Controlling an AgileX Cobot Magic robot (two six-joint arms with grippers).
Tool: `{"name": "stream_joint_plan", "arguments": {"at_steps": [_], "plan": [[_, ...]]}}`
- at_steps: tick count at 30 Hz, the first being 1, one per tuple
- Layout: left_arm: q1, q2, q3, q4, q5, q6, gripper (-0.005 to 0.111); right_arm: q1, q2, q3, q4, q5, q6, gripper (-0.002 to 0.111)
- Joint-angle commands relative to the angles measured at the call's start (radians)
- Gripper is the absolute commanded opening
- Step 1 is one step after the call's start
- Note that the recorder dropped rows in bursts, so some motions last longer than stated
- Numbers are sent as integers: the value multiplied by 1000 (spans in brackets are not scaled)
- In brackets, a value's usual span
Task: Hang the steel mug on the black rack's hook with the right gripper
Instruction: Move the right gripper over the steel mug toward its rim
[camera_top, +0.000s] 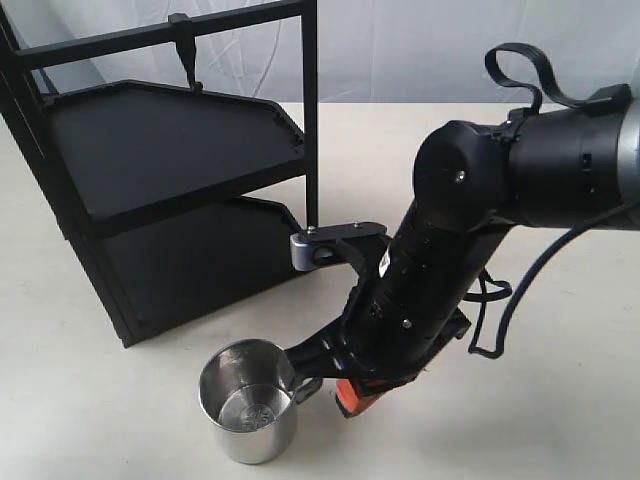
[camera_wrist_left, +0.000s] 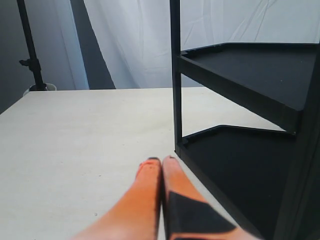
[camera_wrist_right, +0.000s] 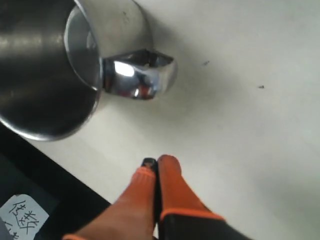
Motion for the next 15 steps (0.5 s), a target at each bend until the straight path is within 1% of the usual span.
{"name": "stream_joint_plan", "arguments": {"at_steps": [1,5,15], "plan": [[-1,-5,2,0,0,-2,2,1,30,-22,30,-30,-32,-1],[-1,-5,2,0,0,-2,2,1,40,-22,108,-63,-98,-1],[-1,-5,2,0,0,-2,2,1,43,-22,106,-225,-100,-1]]}}
